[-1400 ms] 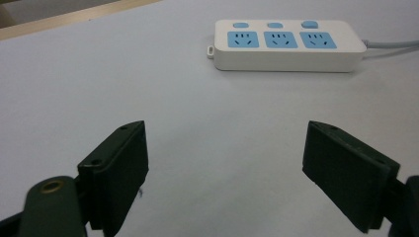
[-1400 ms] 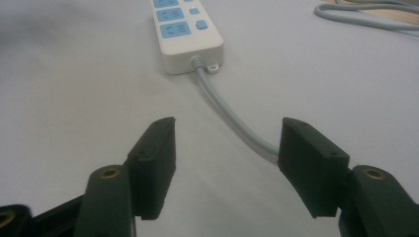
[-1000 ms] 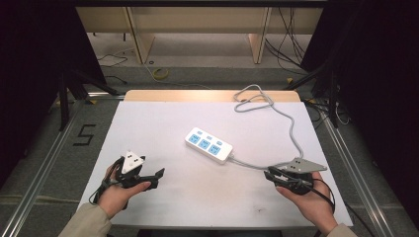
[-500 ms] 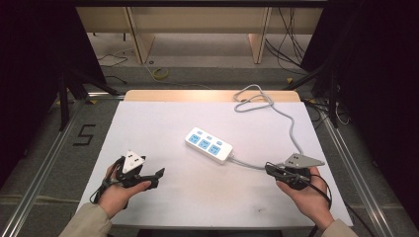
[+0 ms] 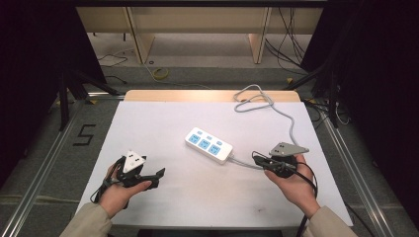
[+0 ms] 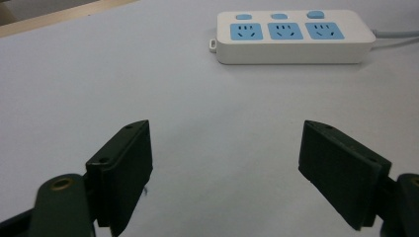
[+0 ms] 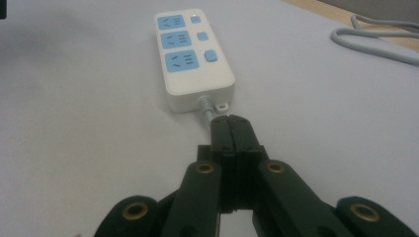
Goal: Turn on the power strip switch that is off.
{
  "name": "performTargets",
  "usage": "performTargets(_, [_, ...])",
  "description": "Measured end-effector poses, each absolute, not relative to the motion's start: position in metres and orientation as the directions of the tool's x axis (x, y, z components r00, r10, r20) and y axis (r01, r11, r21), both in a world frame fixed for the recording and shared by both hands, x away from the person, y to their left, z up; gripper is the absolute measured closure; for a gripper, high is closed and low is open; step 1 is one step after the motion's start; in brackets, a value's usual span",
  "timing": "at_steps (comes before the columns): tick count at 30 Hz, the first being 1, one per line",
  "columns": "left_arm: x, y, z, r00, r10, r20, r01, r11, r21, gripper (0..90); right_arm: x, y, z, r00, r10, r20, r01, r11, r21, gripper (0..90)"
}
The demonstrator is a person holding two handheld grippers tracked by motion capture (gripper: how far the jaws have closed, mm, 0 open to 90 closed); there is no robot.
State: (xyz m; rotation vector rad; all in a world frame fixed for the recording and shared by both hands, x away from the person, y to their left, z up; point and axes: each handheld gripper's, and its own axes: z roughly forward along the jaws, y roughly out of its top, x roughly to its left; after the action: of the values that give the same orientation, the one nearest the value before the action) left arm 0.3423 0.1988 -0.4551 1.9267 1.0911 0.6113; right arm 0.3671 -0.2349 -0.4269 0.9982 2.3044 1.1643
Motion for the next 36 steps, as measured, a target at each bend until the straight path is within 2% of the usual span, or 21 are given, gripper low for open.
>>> performTargets(10, [0.343, 0.197, -0.456, 0.514, 0.857, 0.016, 0.467, -0.296, 0.833, 20.5, 0.385, -0.223, -0.422, -0.680, 0.733, 0.017, 0.452, 0.400, 0.797, 90.0])
performTargets(36, [0.343, 0.195, -0.457, 0.528, 0.849, 0.025, 0.467, -0.314, 0.826, 20.8, 0.431, -0.182, -0.419, -0.700, 0.715, 0.001, 0.478, 0.467, 0.744, 90.0])
